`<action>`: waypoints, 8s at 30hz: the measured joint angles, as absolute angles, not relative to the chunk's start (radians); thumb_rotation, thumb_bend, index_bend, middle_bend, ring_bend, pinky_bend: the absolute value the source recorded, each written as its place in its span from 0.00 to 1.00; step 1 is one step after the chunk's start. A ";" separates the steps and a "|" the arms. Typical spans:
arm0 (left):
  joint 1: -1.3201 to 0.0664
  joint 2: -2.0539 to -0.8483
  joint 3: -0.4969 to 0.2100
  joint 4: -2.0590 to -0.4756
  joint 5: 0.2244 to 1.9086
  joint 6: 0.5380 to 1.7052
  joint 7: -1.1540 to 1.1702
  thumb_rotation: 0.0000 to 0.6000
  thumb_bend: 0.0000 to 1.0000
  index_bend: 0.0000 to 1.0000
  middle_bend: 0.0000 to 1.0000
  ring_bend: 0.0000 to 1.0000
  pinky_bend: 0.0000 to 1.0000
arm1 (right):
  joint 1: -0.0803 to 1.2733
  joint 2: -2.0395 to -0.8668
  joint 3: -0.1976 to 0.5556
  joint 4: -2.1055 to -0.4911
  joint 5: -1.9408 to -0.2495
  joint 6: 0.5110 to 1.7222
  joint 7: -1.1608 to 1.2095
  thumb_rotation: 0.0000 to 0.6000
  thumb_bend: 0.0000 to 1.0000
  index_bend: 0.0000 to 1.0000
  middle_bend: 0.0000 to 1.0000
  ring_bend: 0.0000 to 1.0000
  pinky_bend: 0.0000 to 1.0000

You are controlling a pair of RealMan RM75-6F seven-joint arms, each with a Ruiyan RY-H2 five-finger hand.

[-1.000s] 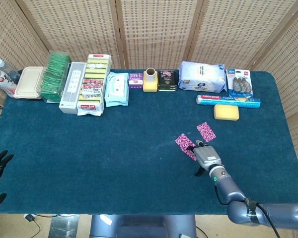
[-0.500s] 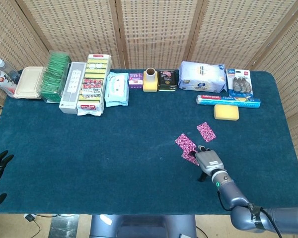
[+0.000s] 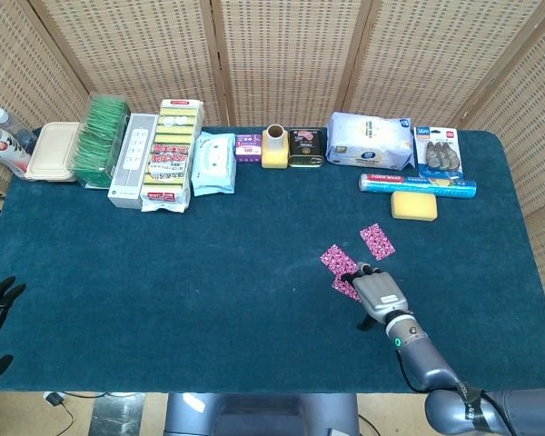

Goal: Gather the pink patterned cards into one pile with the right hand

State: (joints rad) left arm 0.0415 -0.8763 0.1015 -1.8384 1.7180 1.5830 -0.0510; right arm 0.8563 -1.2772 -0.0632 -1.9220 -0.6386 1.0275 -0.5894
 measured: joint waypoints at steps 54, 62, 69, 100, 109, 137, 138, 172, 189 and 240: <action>0.040 -0.872 0.100 -1.841 1.709 1.578 -0.059 1.00 0.07 0.00 0.00 0.00 0.04 | 0.773 -1.590 0.165 -1.737 -0.568 1.370 -0.757 1.00 0.14 0.26 0.03 0.00 0.13; 0.035 -0.865 0.097 -1.836 1.701 1.574 -0.081 1.00 0.07 0.00 0.00 0.00 0.04 | 0.819 -1.721 0.288 -1.617 -0.362 1.419 -0.885 1.00 0.14 0.24 0.00 0.00 0.09; 0.028 -0.860 0.097 -1.837 1.697 1.560 -0.088 1.00 0.07 0.00 0.00 0.00 0.04 | 0.843 -1.781 0.358 -1.561 -0.281 1.422 -0.928 1.00 0.14 0.24 0.00 0.00 0.09; 0.029 -0.852 0.098 -1.827 1.699 1.570 -0.124 1.00 0.08 0.00 0.00 0.00 0.04 | 0.888 -1.945 0.494 -1.337 -0.240 1.419 -0.960 1.00 0.26 0.30 0.02 0.00 0.09; 0.029 -0.852 0.099 -1.825 1.701 1.571 -0.125 1.00 0.08 0.00 0.00 0.00 0.04 | 0.879 -1.949 0.503 -1.327 -0.236 1.413 -0.973 1.00 0.29 0.32 0.03 0.00 0.09; 0.033 -0.852 0.099 -1.822 1.705 1.580 -0.128 1.00 0.08 0.00 0.00 0.00 0.04 | 0.851 -1.936 0.526 -1.375 -0.240 1.397 -0.987 0.81 0.28 0.31 0.03 0.00 0.09; 0.033 -0.852 0.099 -1.822 1.706 1.581 -0.129 1.00 0.08 0.00 0.00 0.00 0.04 | 0.851 -1.936 0.526 -1.376 -0.238 1.397 -0.989 0.79 0.28 0.31 0.03 0.00 0.09; 0.036 -0.850 0.101 -1.816 1.713 1.588 -0.134 1.00 0.07 0.00 0.00 0.00 0.04 | 0.853 -1.947 0.511 -1.359 -0.226 1.401 -1.017 0.72 0.31 0.33 0.02 0.00 0.08; 0.037 -0.851 0.103 -1.816 1.716 1.589 -0.134 1.00 0.08 0.00 0.00 0.00 0.04 | 0.850 -1.944 0.500 -1.362 -0.223 1.410 -1.050 0.92 0.36 0.35 0.03 0.00 0.08; 0.033 -0.845 0.111 -1.814 1.733 1.585 -0.144 1.00 0.07 0.00 0.00 0.00 0.04 | 0.738 -1.749 0.412 -1.755 -0.306 1.557 -1.025 1.00 0.36 0.37 0.04 0.00 0.08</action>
